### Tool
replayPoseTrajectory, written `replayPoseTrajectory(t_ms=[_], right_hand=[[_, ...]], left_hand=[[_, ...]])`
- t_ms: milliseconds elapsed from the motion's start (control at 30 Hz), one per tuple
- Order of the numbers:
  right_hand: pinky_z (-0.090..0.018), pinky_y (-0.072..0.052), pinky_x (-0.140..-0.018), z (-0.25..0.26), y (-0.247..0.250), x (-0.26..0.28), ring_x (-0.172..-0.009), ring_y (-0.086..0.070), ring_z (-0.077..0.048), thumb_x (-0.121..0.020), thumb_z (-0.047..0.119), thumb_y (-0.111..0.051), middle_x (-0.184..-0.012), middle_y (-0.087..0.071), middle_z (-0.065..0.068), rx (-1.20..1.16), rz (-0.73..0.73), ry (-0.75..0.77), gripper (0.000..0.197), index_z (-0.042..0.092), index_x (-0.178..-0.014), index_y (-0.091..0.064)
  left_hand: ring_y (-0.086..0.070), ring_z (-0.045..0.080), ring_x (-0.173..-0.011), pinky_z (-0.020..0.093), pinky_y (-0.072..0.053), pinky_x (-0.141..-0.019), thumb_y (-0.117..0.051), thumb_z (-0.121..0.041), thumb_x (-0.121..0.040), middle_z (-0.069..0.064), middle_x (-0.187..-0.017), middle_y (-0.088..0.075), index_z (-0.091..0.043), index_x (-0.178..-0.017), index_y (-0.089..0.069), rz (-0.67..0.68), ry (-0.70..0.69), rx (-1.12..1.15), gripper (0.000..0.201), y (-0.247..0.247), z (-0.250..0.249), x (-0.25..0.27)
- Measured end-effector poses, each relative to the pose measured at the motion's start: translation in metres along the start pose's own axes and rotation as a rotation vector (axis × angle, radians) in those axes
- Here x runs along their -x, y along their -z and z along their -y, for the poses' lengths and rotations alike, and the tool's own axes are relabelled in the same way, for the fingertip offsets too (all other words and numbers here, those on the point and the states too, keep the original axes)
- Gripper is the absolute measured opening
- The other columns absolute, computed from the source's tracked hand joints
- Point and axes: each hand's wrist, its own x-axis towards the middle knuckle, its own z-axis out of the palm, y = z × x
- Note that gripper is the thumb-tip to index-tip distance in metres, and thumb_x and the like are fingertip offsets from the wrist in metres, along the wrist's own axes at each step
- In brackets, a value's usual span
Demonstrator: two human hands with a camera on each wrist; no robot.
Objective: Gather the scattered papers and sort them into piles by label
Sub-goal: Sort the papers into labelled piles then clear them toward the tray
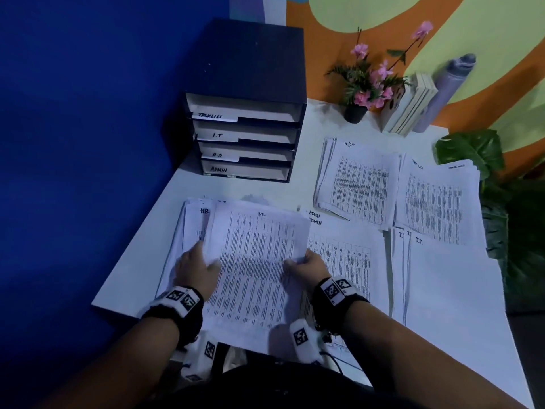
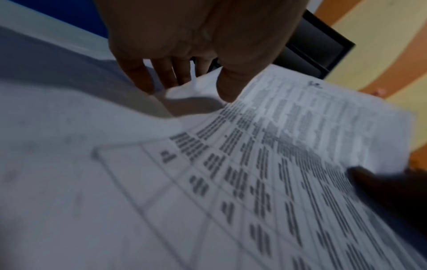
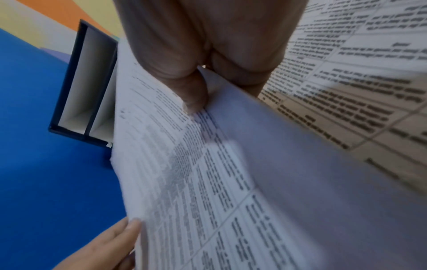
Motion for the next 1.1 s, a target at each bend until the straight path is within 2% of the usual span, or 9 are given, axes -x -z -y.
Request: replayPoseTrajectory(t_ms=[100, 233, 400, 567, 700, 800, 900, 1000, 1100], right_hand=[[-0.051, -0.059, -0.079, 0.001, 0.005, -0.002, -0.082, -0.068, -0.035, -0.084, 0.011, -0.067, -0.080, -0.066, -0.013, -0.032, -0.042, 0.007, 0.013, 0.018, -0.080, -0.057], [-0.042, -0.058, -0.076, 0.003, 0.010, -0.006, -0.078, -0.063, -0.026, -0.086, 0.010, -0.065, -0.086, -0.063, -0.008, -0.013, -0.092, 0.084, 0.019, 0.024, -0.093, -0.054], [-0.044, -0.060, -0.072, 0.001, 0.019, -0.012, -0.077, -0.067, -0.032, -0.089, 0.014, -0.057, -0.086, -0.068, -0.014, 0.078, -0.156, 0.051, 0.013, 0.011, -0.102, -0.059], [-0.031, -0.051, -0.063, -0.006, 0.032, -0.015, -0.063, -0.055, -0.021, -0.088, 0.016, -0.061, -0.070, -0.058, -0.006, 0.080, -0.254, 0.019, 0.012, 0.009, -0.081, -0.056], [-0.034, -0.054, -0.069, -0.006, 0.033, -0.015, -0.072, -0.063, -0.027, -0.087, 0.013, -0.062, -0.084, -0.066, -0.017, 0.039, -0.280, 0.073, 0.010, 0.006, -0.094, -0.059], [-0.030, -0.052, -0.063, -0.003, 0.036, -0.012, -0.071, -0.061, -0.024, -0.091, 0.007, -0.055, -0.086, -0.065, -0.014, -0.008, -0.274, 0.093, 0.011, 0.014, -0.100, -0.056], [-0.036, -0.055, -0.060, -0.002, 0.039, -0.007, -0.066, -0.059, -0.024, -0.092, 0.004, -0.051, -0.081, -0.065, -0.012, -0.092, -0.257, 0.100, 0.017, 0.020, -0.097, -0.056], [-0.029, -0.051, -0.056, -0.003, 0.044, -0.005, -0.064, -0.059, -0.021, -0.092, 0.006, -0.052, -0.080, -0.065, -0.009, -0.096, -0.261, 0.101, 0.014, 0.014, -0.102, -0.058], [-0.039, -0.056, -0.058, -0.007, 0.048, -0.008, -0.065, -0.061, -0.026, -0.090, 0.009, -0.055, -0.076, -0.064, -0.010, -0.102, -0.280, 0.068, 0.009, 0.017, -0.092, -0.057]], left_hand=[[-0.053, 0.028, -0.120, 0.037, -0.042, -0.102, -0.053, -0.039, -0.093, 0.005, -0.135, -0.055, -0.017, -0.137, -0.045, 0.047, 0.041, 0.211, 0.050, 0.013, -0.003, -0.005], [-0.053, 0.023, -0.121, 0.042, -0.043, -0.104, -0.053, -0.062, -0.081, -0.001, -0.135, -0.055, -0.021, -0.136, -0.047, 0.243, 0.052, 0.256, 0.069, 0.021, 0.007, -0.014], [-0.058, 0.022, -0.100, 0.031, -0.047, -0.090, -0.059, -0.025, -0.092, 0.008, -0.116, -0.064, -0.009, -0.122, -0.057, 0.197, -0.006, 0.205, 0.034, 0.018, 0.005, -0.015], [-0.055, 0.024, -0.090, 0.028, -0.042, -0.078, -0.062, -0.019, -0.091, 0.007, -0.093, -0.057, -0.001, -0.108, -0.059, 0.104, 0.043, 0.208, 0.026, 0.022, 0.001, -0.014], [-0.056, 0.022, -0.089, 0.027, -0.043, -0.080, -0.068, -0.021, -0.088, 0.008, -0.100, -0.064, -0.003, -0.110, -0.063, 0.093, 0.044, 0.319, 0.029, 0.021, -0.005, -0.013], [-0.056, 0.019, -0.090, 0.026, -0.042, -0.081, -0.070, -0.019, -0.087, 0.009, -0.105, -0.066, -0.004, -0.113, -0.065, 0.048, 0.045, 0.389, 0.031, 0.023, -0.010, -0.011], [-0.057, 0.019, -0.089, 0.026, -0.043, -0.082, -0.072, -0.018, -0.085, 0.010, -0.106, -0.068, -0.004, -0.113, -0.066, 0.004, 0.054, 0.432, 0.032, 0.025, -0.010, -0.013], [-0.061, 0.023, -0.092, 0.029, -0.046, -0.083, -0.073, -0.017, -0.084, 0.013, -0.108, -0.069, -0.003, -0.111, -0.067, -0.010, 0.058, 0.455, 0.031, 0.025, -0.010, -0.015], [-0.063, 0.030, -0.100, 0.033, -0.048, -0.088, -0.073, -0.017, -0.084, 0.015, -0.111, -0.068, -0.003, -0.113, -0.066, -0.025, 0.072, 0.448, 0.033, 0.027, -0.010, -0.017]])
